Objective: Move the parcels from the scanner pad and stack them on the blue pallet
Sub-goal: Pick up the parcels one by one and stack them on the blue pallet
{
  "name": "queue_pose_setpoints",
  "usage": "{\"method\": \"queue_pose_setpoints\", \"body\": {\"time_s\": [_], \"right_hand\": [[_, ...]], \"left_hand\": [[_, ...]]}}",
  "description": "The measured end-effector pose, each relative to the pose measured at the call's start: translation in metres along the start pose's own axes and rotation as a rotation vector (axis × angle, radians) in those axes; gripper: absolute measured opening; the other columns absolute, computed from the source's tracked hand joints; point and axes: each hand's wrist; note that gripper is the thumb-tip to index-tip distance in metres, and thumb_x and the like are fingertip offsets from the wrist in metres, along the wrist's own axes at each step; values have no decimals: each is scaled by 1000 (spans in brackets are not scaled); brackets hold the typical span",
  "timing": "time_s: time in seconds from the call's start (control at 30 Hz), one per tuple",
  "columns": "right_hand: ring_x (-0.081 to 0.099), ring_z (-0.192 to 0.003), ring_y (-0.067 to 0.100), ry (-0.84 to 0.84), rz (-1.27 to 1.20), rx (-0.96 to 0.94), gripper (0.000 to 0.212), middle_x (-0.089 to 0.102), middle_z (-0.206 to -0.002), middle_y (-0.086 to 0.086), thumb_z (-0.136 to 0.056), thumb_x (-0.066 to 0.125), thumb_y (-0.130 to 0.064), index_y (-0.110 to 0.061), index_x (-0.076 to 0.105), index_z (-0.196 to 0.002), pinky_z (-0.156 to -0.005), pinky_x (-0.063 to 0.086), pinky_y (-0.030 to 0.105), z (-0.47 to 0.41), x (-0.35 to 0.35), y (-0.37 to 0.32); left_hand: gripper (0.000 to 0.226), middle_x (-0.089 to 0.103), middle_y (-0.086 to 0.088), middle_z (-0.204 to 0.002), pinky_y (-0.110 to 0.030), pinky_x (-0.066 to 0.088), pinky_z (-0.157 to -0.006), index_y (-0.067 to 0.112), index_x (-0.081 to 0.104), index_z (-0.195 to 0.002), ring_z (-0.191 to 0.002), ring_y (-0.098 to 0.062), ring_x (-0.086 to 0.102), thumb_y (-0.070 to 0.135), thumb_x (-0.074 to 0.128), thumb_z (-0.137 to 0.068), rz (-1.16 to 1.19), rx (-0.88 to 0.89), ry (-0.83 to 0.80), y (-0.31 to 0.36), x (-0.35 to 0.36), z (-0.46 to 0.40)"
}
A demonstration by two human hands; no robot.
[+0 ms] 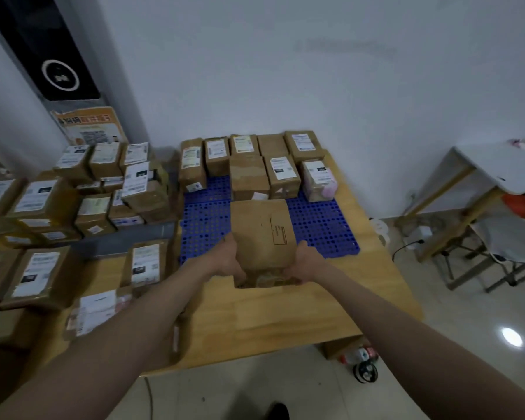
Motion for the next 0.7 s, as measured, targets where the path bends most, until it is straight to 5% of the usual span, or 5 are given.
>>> {"method": "queue_pose_setpoints", "body": {"time_s": [0.33,0.7], "right_hand": [[61,-107,35,10,-40,65,64,46,-128,18,-86,72,-23,-6,31,-132,-74,61,40,-34,-44,48],[71,-87,31,74,-87,166,74,53,-121,18,-84,74,-22,-9,26,-138,-69,62,39,-73,-90,89]], "left_hand": [[108,43,-12,-136,-39,51,-95,6,4,-152,-118,-27,51,22,80,-77,0,30,4,64,5,-59],[111,39,-11,-138,-41,52,-92,9,1,-153,-114,-26,51,27,80,-76,-38,139,-77,120,-4,-130]]}}
Point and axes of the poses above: each hand's wrist, its own z-axis away from the middle knuckle, its own x-axis out of the palm, y = z × x
